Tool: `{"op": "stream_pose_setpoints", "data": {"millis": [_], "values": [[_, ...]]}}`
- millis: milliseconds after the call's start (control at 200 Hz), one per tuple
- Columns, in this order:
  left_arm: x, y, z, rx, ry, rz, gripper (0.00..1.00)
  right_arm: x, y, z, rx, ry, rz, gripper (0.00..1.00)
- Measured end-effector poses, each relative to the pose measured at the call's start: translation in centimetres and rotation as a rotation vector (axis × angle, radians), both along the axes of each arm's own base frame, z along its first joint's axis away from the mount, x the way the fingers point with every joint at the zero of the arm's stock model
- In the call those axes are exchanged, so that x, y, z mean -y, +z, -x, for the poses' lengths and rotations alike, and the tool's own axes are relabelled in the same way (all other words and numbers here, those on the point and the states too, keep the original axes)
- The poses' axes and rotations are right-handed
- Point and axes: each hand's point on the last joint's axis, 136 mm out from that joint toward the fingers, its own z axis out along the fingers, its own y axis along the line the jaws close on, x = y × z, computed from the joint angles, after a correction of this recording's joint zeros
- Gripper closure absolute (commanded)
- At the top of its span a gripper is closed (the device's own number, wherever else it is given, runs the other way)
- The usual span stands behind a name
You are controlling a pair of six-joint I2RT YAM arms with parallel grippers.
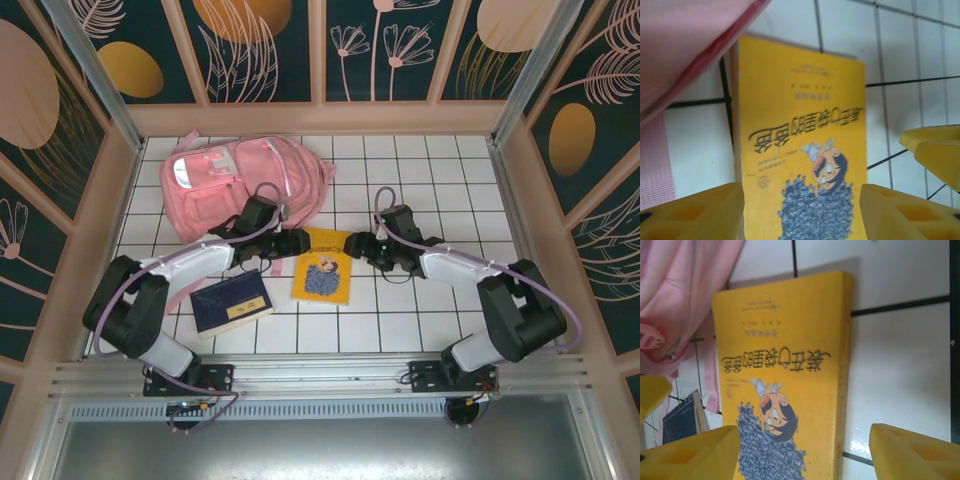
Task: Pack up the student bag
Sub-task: Pick up the book at the center of the table.
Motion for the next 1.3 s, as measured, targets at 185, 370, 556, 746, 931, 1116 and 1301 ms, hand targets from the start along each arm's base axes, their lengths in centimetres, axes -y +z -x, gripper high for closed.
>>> {"op": "stream_pose_setpoints", "data": {"millis": [185,370,556,746,931,1116,1301], "values": [[-0.1,-3.0,-0.2,-0.078,0.038,-0.042,0.35,-0.7,-1.5,0.1,-0.054,0.008,-0.029,0.31],[0.5,-4.3,-0.5,-0.111,0.042,-0.032,0.36,-1.0,-2.9,0.2,-0.088,0.014,-0.032,0.32],[1.7,-5.0,-0.6,-0.135,0.017,0.015,0.38,-1.5,-3.2,0.1,-0.098,0.018,-0.051,0.33],[2.5,-4.5,-0.4,-0.144,-0.002,0.059,0.41,-2.1,-3.2,-0.1,-0.100,0.018,-0.071,0.36],[3.1,-2.6,-0.3,-0.136,-0.013,0.118,0.53,-2.0,-3.3,-0.1,-0.107,0.011,-0.072,0.38],[4.2,0.8,-0.3,-0.079,-0.054,0.217,0.60,-2.0,-3.4,-0.1,-0.109,0.010,-0.073,0.39],[4.6,0.4,0.1,-0.091,-0.083,0.233,0.76,-2.0,-3.4,-0.1,-0.110,0.009,-0.072,0.40]]}}
